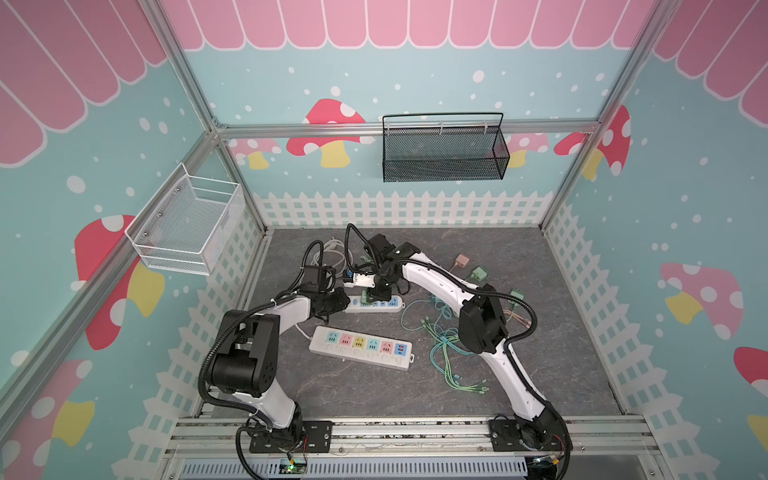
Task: Insert the plug
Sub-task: 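Press the charger prongs into the strip socket while the left gripper holds the strip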
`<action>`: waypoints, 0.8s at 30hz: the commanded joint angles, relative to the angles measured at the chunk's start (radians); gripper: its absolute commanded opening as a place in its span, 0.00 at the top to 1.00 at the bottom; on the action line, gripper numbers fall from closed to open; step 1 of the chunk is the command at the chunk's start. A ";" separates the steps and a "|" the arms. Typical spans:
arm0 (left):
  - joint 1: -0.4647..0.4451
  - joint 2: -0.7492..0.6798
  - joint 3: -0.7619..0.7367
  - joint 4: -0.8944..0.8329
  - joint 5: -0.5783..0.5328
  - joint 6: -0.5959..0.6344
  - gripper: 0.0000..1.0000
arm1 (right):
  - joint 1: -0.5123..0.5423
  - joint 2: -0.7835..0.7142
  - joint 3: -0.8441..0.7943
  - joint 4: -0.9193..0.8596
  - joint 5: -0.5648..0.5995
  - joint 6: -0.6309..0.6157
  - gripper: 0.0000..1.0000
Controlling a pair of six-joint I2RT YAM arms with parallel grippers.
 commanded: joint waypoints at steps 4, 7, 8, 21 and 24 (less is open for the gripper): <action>-0.006 0.021 0.019 -0.001 0.025 0.026 0.77 | 0.010 0.043 0.022 -0.020 0.017 -0.034 1.00; -0.005 0.023 0.022 -0.002 0.026 0.027 0.77 | 0.015 0.046 0.022 -0.027 0.011 -0.042 1.00; -0.005 0.024 0.022 -0.001 0.027 0.027 0.77 | 0.016 0.046 0.022 -0.028 0.011 -0.045 1.00; -0.004 0.038 0.023 0.002 0.004 0.015 0.78 | 0.030 0.047 0.016 -0.047 0.032 -0.052 1.00; -0.005 0.039 0.018 0.006 0.013 0.012 0.78 | 0.032 0.051 0.017 -0.041 0.057 -0.037 1.00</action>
